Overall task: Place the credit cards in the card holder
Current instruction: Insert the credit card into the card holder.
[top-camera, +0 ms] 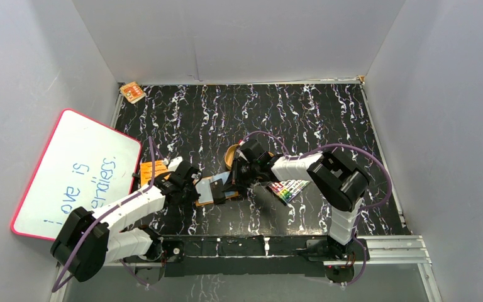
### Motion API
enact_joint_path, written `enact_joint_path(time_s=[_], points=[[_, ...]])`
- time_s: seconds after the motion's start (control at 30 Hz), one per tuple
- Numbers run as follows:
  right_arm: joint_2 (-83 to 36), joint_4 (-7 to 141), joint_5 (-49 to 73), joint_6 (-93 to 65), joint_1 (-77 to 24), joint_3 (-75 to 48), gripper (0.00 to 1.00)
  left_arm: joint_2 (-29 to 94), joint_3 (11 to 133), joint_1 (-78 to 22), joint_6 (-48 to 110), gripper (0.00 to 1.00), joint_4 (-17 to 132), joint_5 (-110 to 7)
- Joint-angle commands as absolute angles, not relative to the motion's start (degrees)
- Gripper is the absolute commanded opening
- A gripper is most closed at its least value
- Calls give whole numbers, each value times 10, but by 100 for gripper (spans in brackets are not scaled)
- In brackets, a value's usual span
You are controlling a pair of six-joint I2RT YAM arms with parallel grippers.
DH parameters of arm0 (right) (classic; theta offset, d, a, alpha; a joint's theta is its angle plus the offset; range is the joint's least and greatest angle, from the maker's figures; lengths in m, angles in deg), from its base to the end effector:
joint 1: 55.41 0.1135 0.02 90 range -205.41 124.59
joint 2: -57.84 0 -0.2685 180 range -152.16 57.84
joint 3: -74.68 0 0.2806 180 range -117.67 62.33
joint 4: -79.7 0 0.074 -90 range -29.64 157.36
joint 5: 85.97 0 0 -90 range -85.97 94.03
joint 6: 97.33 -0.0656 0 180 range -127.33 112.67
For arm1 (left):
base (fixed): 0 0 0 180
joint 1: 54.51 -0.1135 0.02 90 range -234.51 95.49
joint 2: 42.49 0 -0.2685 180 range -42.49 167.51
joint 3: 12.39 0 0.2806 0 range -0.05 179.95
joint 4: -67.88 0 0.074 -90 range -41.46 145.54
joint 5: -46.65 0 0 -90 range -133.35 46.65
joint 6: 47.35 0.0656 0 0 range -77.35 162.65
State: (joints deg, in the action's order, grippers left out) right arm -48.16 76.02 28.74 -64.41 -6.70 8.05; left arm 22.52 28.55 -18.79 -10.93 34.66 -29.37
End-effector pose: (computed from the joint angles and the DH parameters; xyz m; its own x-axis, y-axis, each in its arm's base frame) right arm 0.2490 0.3251 0.1024 -0.9870 0.0318 -0.1576 -0.1024 0.6316 0.7685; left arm 0.2018 -0.1256 0.1266 -0.7762 -0.4036 -0.4844 -0.2763 0.9083 -0.3142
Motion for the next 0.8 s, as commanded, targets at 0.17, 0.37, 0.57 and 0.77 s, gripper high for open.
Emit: enact_joint_path(time_s=[0.17, 0.37, 0.57, 0.77], points=[[-476, 747, 282, -630, -71, 67, 0, 235, 271, -189, -103, 11, 336, -304], [-493, 759, 300, -635, -70, 53, 0, 243, 270, -190, -100, 10, 345, -313], [-506, 768, 308, -642, -69, 42, 0, 248, 268, -190, -100, 9, 351, -321], [-515, 775, 309, -647, -69, 38, 0, 249, 264, -190, -100, 8, 355, -324]])
